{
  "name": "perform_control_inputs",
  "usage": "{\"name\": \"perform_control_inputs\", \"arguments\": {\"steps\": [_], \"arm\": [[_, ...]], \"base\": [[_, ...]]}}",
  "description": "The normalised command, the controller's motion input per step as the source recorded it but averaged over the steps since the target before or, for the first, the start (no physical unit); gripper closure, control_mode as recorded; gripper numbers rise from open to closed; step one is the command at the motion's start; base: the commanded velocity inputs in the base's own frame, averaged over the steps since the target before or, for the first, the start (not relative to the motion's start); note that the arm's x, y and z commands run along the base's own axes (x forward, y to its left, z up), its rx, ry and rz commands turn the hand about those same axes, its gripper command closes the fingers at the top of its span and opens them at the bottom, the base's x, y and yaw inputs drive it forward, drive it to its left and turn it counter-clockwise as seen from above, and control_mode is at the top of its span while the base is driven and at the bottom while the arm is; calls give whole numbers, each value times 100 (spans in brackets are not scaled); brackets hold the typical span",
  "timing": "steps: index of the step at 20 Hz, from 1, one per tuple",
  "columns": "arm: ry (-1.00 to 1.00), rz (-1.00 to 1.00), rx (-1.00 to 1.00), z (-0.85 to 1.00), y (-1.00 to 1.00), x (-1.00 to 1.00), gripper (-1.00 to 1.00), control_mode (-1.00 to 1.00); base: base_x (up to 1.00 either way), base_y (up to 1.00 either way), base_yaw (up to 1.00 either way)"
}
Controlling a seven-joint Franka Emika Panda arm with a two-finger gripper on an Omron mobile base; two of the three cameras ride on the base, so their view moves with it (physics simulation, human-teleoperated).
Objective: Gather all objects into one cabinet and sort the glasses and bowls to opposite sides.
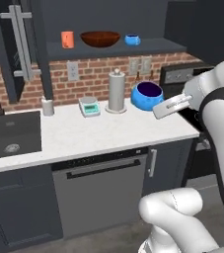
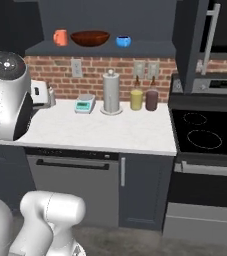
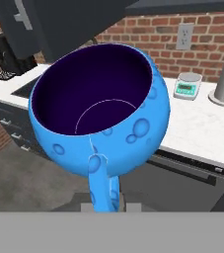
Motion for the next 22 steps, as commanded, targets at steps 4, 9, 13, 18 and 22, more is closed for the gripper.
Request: {"name": "perform_control_inputs", "arguments": {"steps": [4,9,13,18,22], "arm": [[0,0,0,0,0,0,100,100],[0,0,0,0,0,0,100,100],[0,0,0,0,0,0,100,100],[0,0,0,0,0,0,100,100],[0,0,0,0,0,0,100,100]], "base": [[69,-14,-5],[63,-14,-3],[57,-11,0],[56,-9,0],[60,-10,0]]}}
